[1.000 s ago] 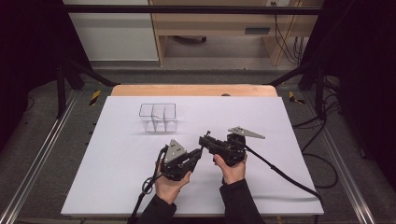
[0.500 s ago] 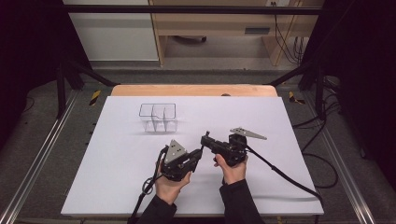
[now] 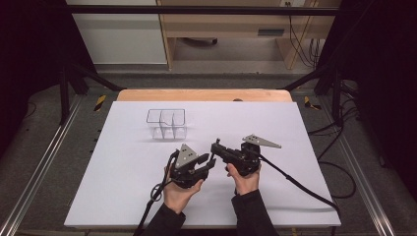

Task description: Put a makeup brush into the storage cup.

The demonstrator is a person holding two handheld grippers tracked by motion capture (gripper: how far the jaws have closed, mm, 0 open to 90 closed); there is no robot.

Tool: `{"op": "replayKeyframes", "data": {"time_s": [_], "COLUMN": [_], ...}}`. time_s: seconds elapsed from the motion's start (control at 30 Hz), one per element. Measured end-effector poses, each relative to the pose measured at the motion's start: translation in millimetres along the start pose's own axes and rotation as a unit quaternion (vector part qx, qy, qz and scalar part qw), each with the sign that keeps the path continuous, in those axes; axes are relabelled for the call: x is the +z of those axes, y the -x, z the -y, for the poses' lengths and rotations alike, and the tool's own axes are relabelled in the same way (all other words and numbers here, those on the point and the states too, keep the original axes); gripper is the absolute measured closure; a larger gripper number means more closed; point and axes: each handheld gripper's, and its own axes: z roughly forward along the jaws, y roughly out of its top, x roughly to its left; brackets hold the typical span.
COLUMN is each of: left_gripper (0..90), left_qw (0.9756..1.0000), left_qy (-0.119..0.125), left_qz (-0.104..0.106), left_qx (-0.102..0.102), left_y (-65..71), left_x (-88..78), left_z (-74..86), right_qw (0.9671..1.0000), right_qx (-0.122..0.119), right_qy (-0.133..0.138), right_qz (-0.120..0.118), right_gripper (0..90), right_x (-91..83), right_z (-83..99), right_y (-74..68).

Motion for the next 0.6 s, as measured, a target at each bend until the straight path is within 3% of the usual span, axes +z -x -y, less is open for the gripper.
{"op": "replayKeyframes", "data": {"time_s": [0.6], "left_gripper": [82.2], "left_qw": [0.9999], "left_qy": [-0.009], "left_qz": [0.006], "left_qx": [0.002], "left_y": [3.4], "left_x": [5.8], "left_z": [-6.5], "right_qw": [0.9995], "right_qx": [-0.027], "right_qy": [0.0], "right_qz": [-0.015], "right_gripper": [84.0], "right_x": [-3.4], "right_z": [1.0], "right_y": [-2.1]}}
